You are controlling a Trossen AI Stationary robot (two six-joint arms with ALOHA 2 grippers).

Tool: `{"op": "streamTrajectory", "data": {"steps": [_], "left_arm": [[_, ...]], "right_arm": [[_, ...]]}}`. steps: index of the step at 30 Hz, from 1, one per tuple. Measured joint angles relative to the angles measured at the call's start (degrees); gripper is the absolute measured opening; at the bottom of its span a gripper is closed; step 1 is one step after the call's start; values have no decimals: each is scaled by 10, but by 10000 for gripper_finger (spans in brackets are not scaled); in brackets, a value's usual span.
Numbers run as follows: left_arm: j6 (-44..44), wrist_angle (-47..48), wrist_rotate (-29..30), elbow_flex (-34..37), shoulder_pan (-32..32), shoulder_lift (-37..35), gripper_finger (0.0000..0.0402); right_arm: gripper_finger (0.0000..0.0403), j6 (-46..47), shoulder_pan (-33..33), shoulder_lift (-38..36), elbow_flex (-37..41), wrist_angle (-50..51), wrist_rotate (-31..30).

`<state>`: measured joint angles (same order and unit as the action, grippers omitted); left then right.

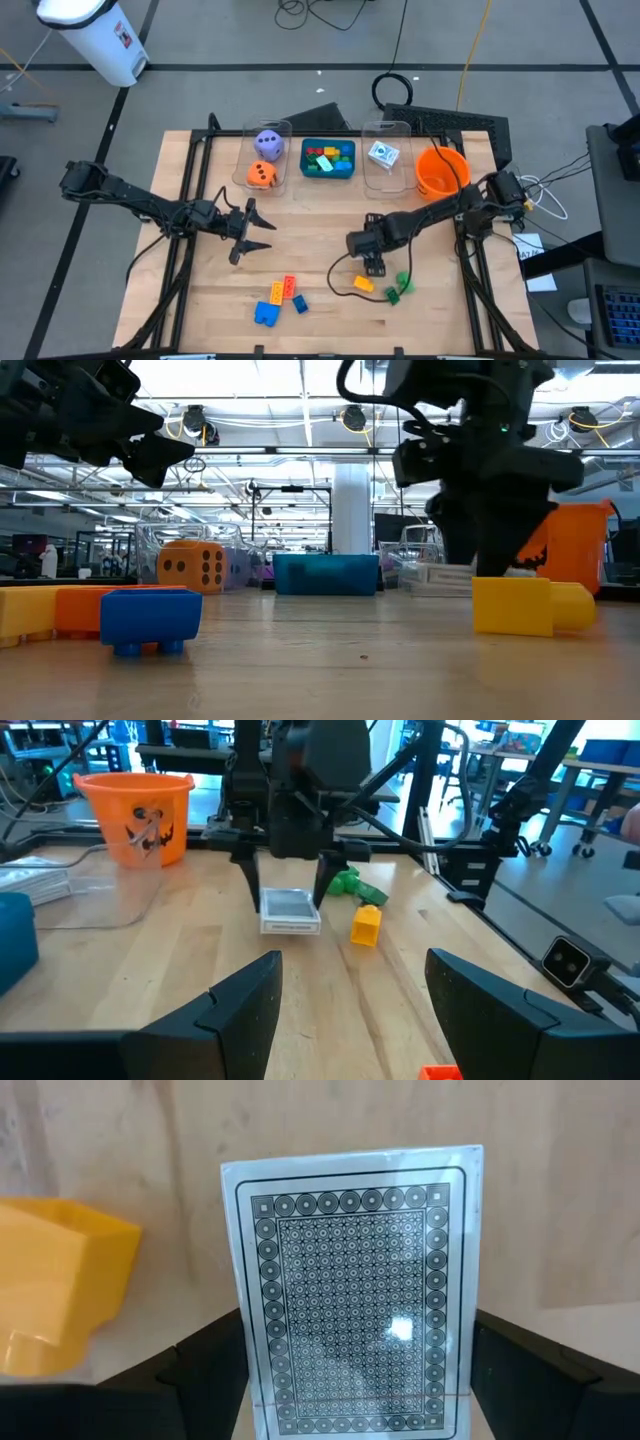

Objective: Pick & Place Toys
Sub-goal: Put the black deck of cards into the right transparent bin

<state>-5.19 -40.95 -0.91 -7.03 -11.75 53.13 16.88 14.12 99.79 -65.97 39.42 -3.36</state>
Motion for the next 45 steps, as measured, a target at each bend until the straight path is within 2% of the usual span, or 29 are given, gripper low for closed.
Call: {"op": "streamTrajectory", "data": {"steps": [4, 14, 20, 27, 34, 37, 41, 45], "left_arm": [[2, 0, 0, 0, 0, 0, 253], [-5, 0, 0, 0, 0, 0, 253], [-12, 4, -1, 0, 0, 0, 253], [-22, 5, -6, 0, 0, 0, 253], [-22, 5, -6, 0, 0, 0, 253], [-12, 5, -5, 0, 0, 0, 253], [-11, 4, -5, 0, 0, 0, 253], [-11, 4, -5, 0, 0, 0, 253]], "right_arm": [[304, -30, -17, 0, -32, 38, -6], [306, -131, -66, -1, -206, 189, -150], [307, -151, -144, -12, -275, 238, -164], [303, -165, -279, -60, -277, 265, -163], [308, -153, -417, -109, -263, 230, -160], [303, -145, -467, -109, -257, 215, -125], [305, -146, -503, -99, -221, 154, -75], [310, -161, -529, -84, -182, 125, -66]]}}
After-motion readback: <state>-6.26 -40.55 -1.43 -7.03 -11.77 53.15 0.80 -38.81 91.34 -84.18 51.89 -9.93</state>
